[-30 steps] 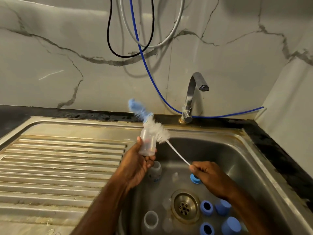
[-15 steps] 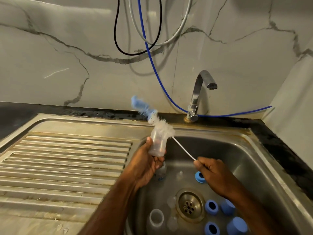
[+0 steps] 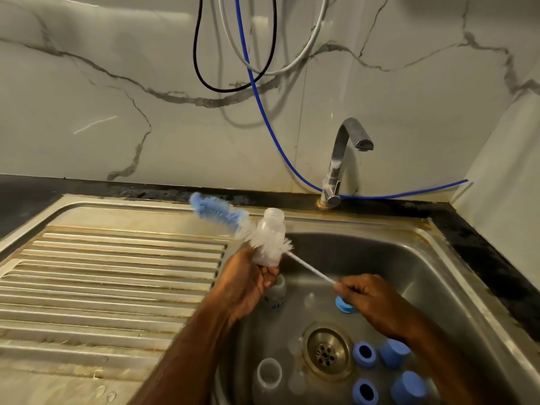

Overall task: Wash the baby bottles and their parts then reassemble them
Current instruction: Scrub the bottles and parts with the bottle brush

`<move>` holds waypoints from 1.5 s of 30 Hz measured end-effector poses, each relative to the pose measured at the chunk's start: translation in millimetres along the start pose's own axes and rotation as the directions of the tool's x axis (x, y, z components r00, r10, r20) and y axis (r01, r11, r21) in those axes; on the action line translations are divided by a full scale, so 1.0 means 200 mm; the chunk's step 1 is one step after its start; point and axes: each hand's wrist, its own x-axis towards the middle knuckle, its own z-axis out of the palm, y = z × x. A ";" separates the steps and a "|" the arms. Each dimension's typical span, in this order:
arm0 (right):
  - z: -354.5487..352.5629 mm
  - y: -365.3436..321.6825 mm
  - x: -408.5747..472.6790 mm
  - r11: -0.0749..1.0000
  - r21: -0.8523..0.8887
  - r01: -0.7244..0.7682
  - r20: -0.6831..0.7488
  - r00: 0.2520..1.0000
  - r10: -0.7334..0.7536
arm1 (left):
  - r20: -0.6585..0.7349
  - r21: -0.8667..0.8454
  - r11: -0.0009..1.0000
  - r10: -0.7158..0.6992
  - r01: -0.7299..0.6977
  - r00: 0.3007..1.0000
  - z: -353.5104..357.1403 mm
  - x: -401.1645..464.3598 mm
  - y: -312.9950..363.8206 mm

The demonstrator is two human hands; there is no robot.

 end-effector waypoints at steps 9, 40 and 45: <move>-0.02 0.03 0.00 0.995 0.103 -0.006 -0.004 1.000 0.007 | 0.013 0.006 1.000 -0.010 0.010 1.000 -0.01 0.00 0.00; 0.02 0.01 0.00 0.988 0.155 -0.003 -0.062 0.998 0.013 | 0.154 -0.080 0.997 0.020 -0.008 0.988 -0.02 0.02 -0.01; 0.00 -0.02 -0.02 0.978 0.210 -0.014 0.146 0.989 -0.017 | 0.123 -0.135 0.990 -0.014 0.031 0.992 -0.04 0.02 0.00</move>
